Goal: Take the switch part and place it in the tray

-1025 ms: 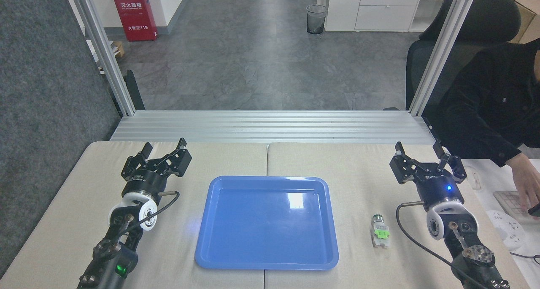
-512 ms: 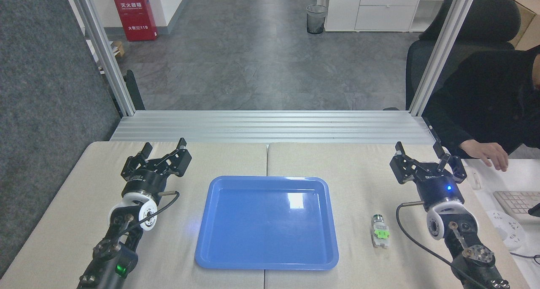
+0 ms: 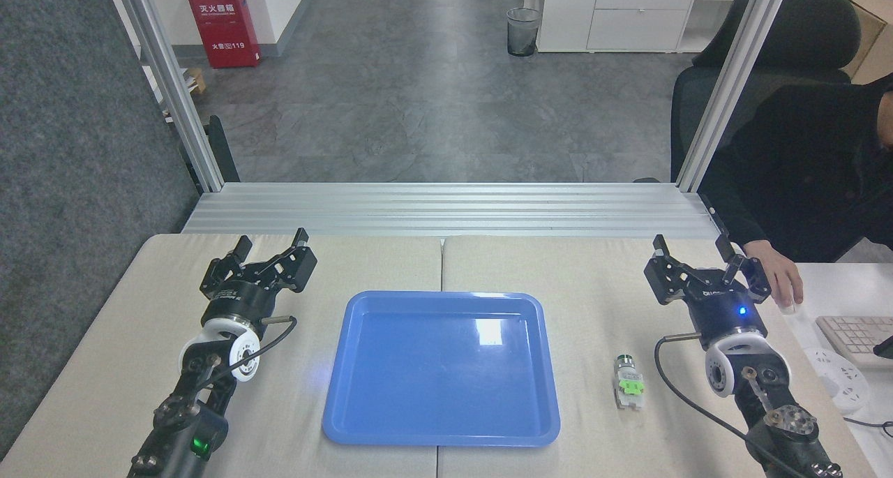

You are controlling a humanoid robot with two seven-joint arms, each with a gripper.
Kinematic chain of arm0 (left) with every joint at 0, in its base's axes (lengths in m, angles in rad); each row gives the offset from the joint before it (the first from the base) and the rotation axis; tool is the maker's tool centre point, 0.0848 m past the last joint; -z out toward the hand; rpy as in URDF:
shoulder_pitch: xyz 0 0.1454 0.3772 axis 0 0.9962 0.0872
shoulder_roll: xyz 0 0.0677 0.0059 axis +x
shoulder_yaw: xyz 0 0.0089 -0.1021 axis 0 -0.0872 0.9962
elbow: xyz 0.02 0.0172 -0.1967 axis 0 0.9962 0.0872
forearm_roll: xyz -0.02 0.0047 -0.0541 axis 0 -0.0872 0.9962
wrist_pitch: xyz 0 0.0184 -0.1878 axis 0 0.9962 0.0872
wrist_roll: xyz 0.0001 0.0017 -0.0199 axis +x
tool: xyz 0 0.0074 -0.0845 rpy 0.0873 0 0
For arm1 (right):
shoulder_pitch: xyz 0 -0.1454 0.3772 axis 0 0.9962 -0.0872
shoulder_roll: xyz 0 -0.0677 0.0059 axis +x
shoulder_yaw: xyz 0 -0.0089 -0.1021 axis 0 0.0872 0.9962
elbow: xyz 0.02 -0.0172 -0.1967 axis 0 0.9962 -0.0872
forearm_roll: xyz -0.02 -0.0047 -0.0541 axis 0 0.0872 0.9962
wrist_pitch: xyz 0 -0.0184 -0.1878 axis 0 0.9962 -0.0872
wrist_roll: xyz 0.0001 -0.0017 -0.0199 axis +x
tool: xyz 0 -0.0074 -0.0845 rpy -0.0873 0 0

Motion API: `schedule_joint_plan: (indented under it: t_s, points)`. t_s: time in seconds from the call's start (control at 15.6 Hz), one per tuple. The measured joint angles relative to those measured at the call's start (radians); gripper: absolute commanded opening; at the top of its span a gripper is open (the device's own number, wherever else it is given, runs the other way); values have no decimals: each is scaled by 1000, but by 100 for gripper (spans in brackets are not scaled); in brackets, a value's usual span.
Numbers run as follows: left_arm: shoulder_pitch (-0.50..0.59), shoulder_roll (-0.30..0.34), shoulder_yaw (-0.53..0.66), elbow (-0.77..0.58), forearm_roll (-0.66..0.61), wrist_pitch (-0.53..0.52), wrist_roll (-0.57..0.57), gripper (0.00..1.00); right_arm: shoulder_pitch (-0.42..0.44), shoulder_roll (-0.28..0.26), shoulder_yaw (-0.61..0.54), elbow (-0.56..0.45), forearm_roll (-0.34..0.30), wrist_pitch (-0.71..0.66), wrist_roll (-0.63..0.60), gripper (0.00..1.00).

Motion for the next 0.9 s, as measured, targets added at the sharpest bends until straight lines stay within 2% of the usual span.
schedule_joint_plan:
  t_s: [0.9]
  points:
    - [0, 0, 0, 0, 0, 0, 0, 100, 1, 3, 0, -2, 0, 0, 0, 98]
